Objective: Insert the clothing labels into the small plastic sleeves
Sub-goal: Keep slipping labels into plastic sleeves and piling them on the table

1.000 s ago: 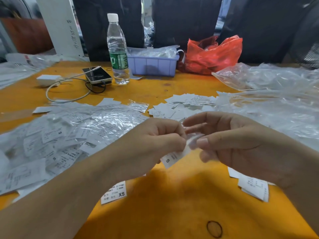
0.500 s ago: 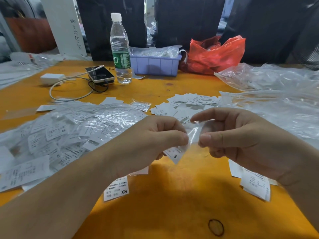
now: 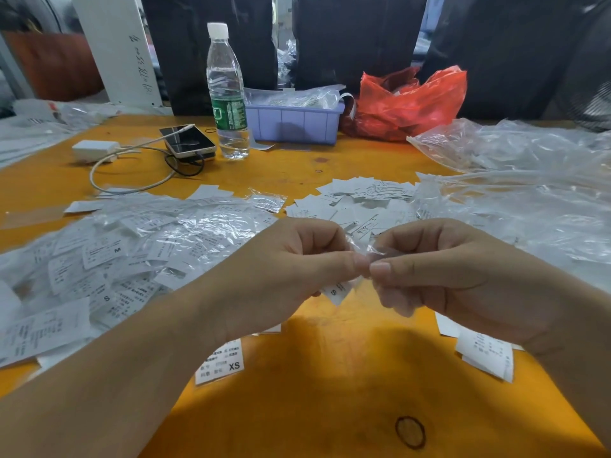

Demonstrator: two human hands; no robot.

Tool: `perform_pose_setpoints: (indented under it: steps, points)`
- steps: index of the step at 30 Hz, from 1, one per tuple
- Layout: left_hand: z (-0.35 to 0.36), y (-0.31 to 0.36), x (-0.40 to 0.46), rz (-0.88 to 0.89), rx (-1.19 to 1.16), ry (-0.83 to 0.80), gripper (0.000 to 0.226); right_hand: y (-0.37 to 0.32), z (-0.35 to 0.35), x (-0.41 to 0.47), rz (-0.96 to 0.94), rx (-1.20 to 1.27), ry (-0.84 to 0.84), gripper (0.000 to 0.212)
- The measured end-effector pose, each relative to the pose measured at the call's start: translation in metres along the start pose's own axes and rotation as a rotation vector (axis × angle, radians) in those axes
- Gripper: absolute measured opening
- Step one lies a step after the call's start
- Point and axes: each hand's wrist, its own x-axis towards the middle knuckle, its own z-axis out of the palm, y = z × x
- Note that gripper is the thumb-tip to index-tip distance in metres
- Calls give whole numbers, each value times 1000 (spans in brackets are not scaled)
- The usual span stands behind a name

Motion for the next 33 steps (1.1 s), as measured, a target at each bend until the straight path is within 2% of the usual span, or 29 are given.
perform_pose_setpoints:
  steps: [8,13,17,19,21,25,33]
  points:
    - [-9,-5,2,-3,38,217,19,2,-8,0,-6,10,97,9]
    - [-4,-2,1,-6,63,120,18,-1,-11,-1,-65,21,164,13]
    - [-4,-2,2,-37,14,98,46,-2,-8,-2,-14,-45,38,11]
    - [-3,-1,1,-48,-12,72,49,-1,-5,-2,15,-83,-70,13]
    - [0,0,0,-24,-23,26,43,0,-3,-2,35,-120,-127,18]
    - [4,1,-2,24,-27,-31,20,2,-5,-1,46,-129,-92,28]
    - [4,5,-4,62,-43,59,14,3,-5,1,4,-49,62,46]
